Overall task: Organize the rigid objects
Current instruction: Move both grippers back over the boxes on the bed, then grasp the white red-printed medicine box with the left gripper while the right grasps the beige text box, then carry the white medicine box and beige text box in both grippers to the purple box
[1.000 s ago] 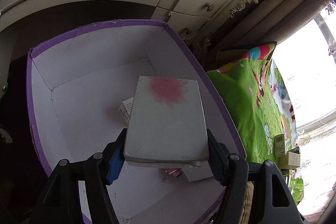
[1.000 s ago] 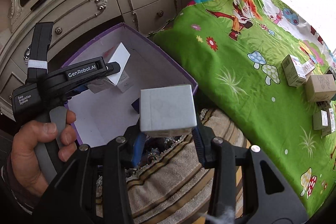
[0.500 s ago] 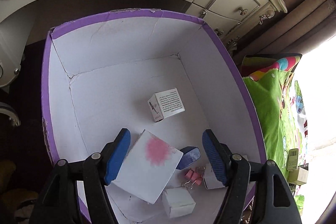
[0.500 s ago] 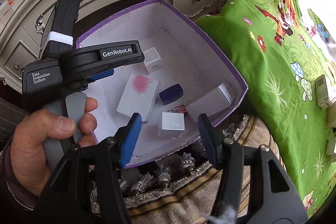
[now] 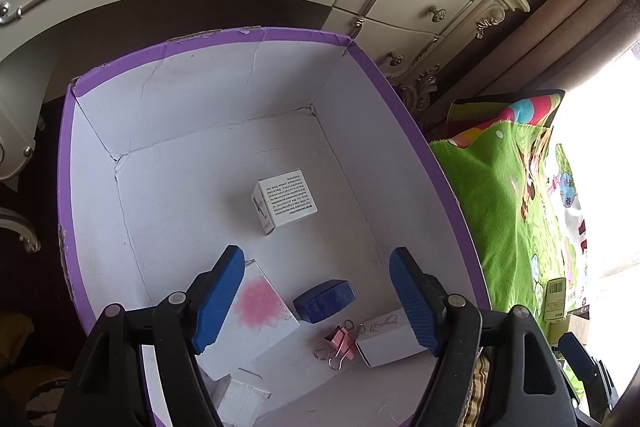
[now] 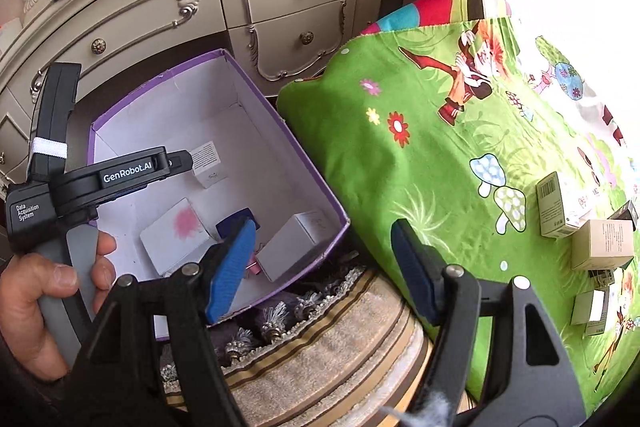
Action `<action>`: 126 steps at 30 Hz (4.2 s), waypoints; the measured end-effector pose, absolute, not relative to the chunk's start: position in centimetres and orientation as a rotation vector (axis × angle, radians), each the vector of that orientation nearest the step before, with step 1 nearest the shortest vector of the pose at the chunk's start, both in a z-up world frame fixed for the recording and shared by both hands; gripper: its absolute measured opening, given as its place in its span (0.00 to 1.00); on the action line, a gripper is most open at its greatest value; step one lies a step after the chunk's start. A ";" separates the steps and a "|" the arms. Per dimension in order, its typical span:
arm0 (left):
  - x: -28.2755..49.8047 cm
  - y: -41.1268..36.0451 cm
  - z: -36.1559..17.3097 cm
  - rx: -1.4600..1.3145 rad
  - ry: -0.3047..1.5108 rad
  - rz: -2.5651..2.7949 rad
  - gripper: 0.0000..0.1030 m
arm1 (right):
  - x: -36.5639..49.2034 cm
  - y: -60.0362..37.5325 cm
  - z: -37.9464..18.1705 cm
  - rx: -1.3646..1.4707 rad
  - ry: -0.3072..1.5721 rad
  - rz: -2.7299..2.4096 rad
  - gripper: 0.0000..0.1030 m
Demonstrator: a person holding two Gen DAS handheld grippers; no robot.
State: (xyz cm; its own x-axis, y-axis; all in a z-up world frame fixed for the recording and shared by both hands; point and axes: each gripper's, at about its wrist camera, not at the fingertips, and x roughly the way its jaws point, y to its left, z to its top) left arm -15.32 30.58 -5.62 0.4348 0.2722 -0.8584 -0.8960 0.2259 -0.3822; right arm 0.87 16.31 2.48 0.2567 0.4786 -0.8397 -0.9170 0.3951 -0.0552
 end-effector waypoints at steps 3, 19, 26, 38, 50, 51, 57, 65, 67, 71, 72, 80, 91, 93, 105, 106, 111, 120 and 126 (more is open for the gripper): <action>-13.8 30.0 -5.0 -1.021 0.755 0.900 0.74 | 2.7 15.2 2.6 -0.595 0.840 0.989 0.72; -2.2 23.7 -0.9 -0.884 0.803 0.670 0.80 | 14.1 7.9 5.3 -0.556 0.653 0.639 0.86; 2.3 21.0 -0.3 -0.813 0.840 0.557 0.80 | 16.9 5.7 4.6 -0.637 0.535 0.487 0.92; 7.6 18.4 -0.4 -0.750 0.893 0.451 0.84 | 19.6 3.7 2.9 -0.686 0.465 0.396 0.95; 11.9 16.8 -0.5 -0.714 0.901 0.385 0.85 | 23.2 2.6 0.9 -0.644 0.560 0.394 0.96; 12.1 16.8 -0.6 -0.716 0.905 0.382 0.85 | 23.4 2.6 0.6 -0.647 0.568 0.396 0.96; 13.7 16.8 -1.0 -0.721 0.913 0.369 0.85 | 24.3 2.6 -0.4 -0.644 0.597 0.409 0.97; 16.3 16.4 -1.1 -0.746 0.920 0.345 0.85 | 24.8 2.7 -0.6 -0.657 0.592 0.412 0.99; 16.8 16.4 -1.0 -0.747 0.914 0.343 0.86 | 25.0 2.8 -0.6 -0.658 0.590 0.411 0.99; 17.4 16.5 -0.9 -0.752 0.909 0.345 0.85 | 25.4 2.4 -0.8 -0.646 0.602 0.401 0.99; 17.5 16.5 -1.0 -0.753 0.909 0.348 0.85 | 25.6 2.3 -0.7 -0.634 0.602 0.399 0.99; 18.5 16.5 -1.7 -0.756 0.933 0.363 0.86 | 25.8 1.9 -1.5 -0.608 0.646 0.421 0.99; 21.1 16.4 -1.6 -0.779 0.950 0.345 0.85 | 26.0 -0.6 0.9 -0.493 0.596 0.331 0.98; 21.4 16.3 -1.6 -0.788 0.957 0.342 0.85 | 26.0 -1.1 1.4 -0.479 0.583 0.302 0.98; 24.3 13.6 -2.9 -0.708 1.068 0.331 0.85 | 27.1 -5.7 4.1 -0.261 0.536 0.113 0.98; 24.5 13.4 -3.1 -0.695 1.081 0.328 0.85 | 27.2 -6.1 4.2 -0.248 0.541 0.099 0.98; 25.1 12.0 -3.8 -0.569 1.111 0.311 0.75 | 27.6 -6.4 3.9 -0.222 0.569 0.102 0.98; 24.1 11.9 -3.4 -0.491 1.090 0.302 0.48 | 27.5 -6.1 3.4 -0.223 0.592 0.122 0.98; 21.9 12.6 -2.5 -0.509 1.042 0.301 0.40 | 27.4 -5.9 3.5 -0.215 0.602 0.146 0.98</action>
State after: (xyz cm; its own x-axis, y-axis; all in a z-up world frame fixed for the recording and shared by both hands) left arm 21.87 12.58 -2.47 0.4794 -0.0010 -0.8776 -0.4686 0.8452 -0.2569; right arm 27.43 -5.92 3.50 0.8150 0.0736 -0.5747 -0.1983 0.9674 -0.1573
